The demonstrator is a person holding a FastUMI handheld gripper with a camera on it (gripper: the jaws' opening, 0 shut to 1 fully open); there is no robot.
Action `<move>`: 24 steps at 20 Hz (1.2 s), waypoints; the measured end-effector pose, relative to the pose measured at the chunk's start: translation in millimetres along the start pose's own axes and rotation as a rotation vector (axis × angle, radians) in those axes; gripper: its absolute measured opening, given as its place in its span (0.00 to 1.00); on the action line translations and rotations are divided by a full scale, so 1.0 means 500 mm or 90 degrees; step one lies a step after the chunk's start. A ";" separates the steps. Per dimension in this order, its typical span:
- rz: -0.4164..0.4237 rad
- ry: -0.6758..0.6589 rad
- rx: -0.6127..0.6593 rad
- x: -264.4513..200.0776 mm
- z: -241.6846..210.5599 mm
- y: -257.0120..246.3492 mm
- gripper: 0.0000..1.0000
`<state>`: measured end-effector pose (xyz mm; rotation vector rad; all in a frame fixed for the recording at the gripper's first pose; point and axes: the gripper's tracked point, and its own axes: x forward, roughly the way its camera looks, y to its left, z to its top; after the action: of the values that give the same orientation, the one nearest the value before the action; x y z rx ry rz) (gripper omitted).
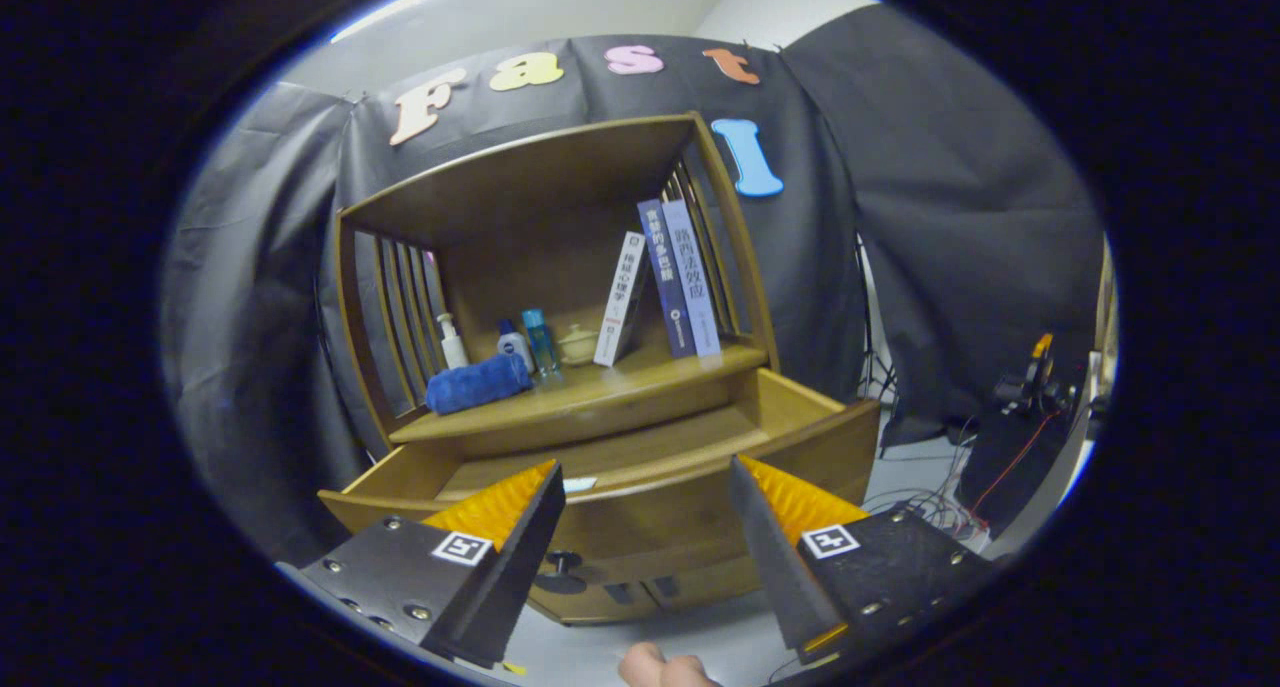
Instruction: Pull open the drawer, take out the items inside it, and place them on the countertop above the cabinet.
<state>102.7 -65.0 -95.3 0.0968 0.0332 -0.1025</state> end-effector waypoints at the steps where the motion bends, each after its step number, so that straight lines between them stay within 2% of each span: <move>1: -0.014 -0.004 -0.007 0.001 0.012 -0.009 0.97; 4: 0.000 -0.008 -0.015 -0.006 0.049 0.020 0.99; 6: -0.010 0.001 -0.022 0.003 0.068 0.026 0.99; 12: -0.011 0.061 -0.098 0.076 0.091 0.078 0.99; 15: 0.004 0.122 -0.103 0.131 0.069 0.109 0.99; 18: 0.008 0.246 -0.119 0.185 0.001 0.123 0.99; 20: 0.028 0.289 -0.133 0.221 -0.029 0.144 0.99; 22: 0.018 0.342 -0.159 0.244 -0.073 0.138 0.99; 24: 0.056 0.417 -0.165 0.256 -0.121 0.163 0.99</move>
<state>236.8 8.6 -152.8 -0.1302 0.6941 0.0253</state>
